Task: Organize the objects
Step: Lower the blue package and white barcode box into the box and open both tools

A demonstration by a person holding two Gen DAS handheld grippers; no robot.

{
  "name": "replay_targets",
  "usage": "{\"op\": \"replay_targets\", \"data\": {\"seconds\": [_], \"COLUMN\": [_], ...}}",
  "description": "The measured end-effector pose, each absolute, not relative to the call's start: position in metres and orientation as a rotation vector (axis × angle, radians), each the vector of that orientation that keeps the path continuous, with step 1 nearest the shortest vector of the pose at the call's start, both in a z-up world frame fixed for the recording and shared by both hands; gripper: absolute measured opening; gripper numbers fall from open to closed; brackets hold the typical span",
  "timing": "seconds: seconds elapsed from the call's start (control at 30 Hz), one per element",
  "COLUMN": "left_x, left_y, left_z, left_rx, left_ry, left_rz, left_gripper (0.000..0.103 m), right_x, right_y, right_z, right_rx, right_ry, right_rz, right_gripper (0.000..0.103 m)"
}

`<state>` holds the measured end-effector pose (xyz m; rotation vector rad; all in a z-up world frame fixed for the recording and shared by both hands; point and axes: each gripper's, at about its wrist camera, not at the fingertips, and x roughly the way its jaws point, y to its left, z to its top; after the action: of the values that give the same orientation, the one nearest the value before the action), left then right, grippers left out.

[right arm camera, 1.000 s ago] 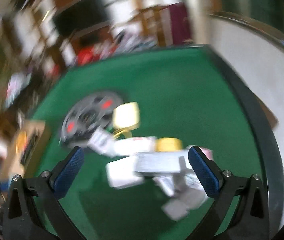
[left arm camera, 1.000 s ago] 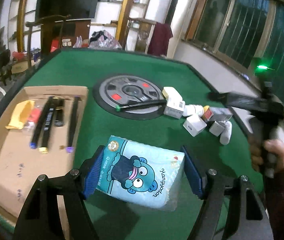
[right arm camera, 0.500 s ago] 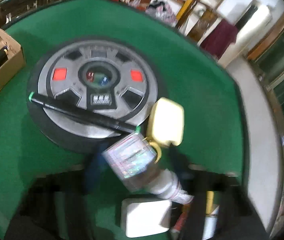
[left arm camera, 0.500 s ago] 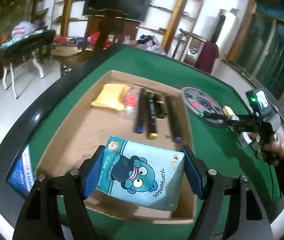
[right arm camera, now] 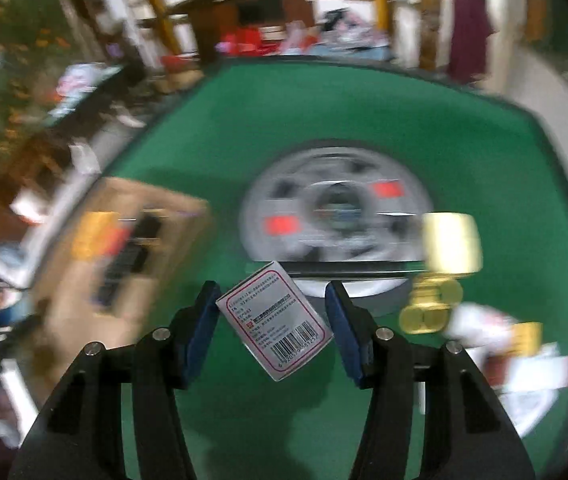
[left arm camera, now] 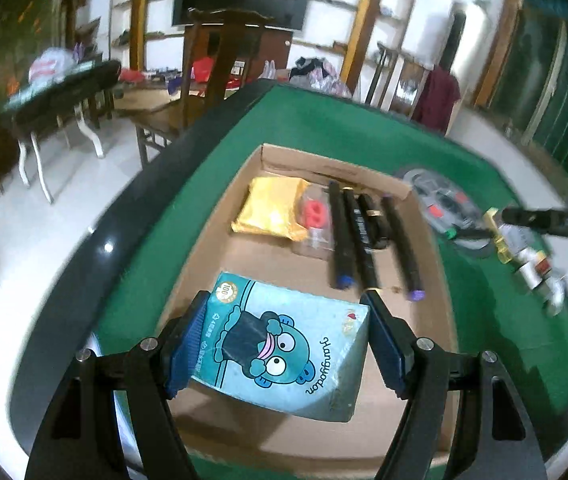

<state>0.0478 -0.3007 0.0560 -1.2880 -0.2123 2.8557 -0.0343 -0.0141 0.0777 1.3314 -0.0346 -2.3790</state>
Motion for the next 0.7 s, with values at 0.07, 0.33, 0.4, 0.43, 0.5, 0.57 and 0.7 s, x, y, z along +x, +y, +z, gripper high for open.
{"op": "replay_targets", "data": {"seconds": [0.07,0.33,0.4,0.43,0.5,0.57,0.7], "left_x": [0.034,-0.026,-0.036,-0.039,-0.047,-0.050,-0.042], "left_y": [-0.300,-0.305,-0.300,-0.299,-0.300,-0.306,-0.325], "left_z": [0.052,0.022,0.019,0.018,0.017,0.019,0.027], "left_rx": [-1.329,-1.541,-1.570,-1.578,-1.575,-1.568,-1.533], "left_ry": [-0.139,-0.028,-0.007,-0.005,-0.021,-0.098,-0.322], "left_rz": [2.847,2.720,2.715,2.713,2.717,2.714,2.682], "left_gripper": [0.069,0.069,0.069,0.069,0.070,0.071,0.071], "right_x": [-0.031,-0.020,-0.014,-0.012,-0.011,-0.014,-0.016], "right_y": [-0.042,-0.141,-0.152,-0.157,-0.163,-0.162,-0.162], "right_z": [0.073,0.023,0.019,0.018,0.015,0.014,0.010], "right_rx": [1.341,1.438,1.445,1.446,1.450,1.461,1.463], "right_ry": [-0.094,-0.209,-0.187,-0.173,-0.116,-0.123,-0.159], "right_rz": [-2.273,-1.992,-1.985,-1.984,-2.034,-2.040,-2.031], "right_gripper": [0.053,0.053,0.054,0.053,0.053,0.053,0.053]}}
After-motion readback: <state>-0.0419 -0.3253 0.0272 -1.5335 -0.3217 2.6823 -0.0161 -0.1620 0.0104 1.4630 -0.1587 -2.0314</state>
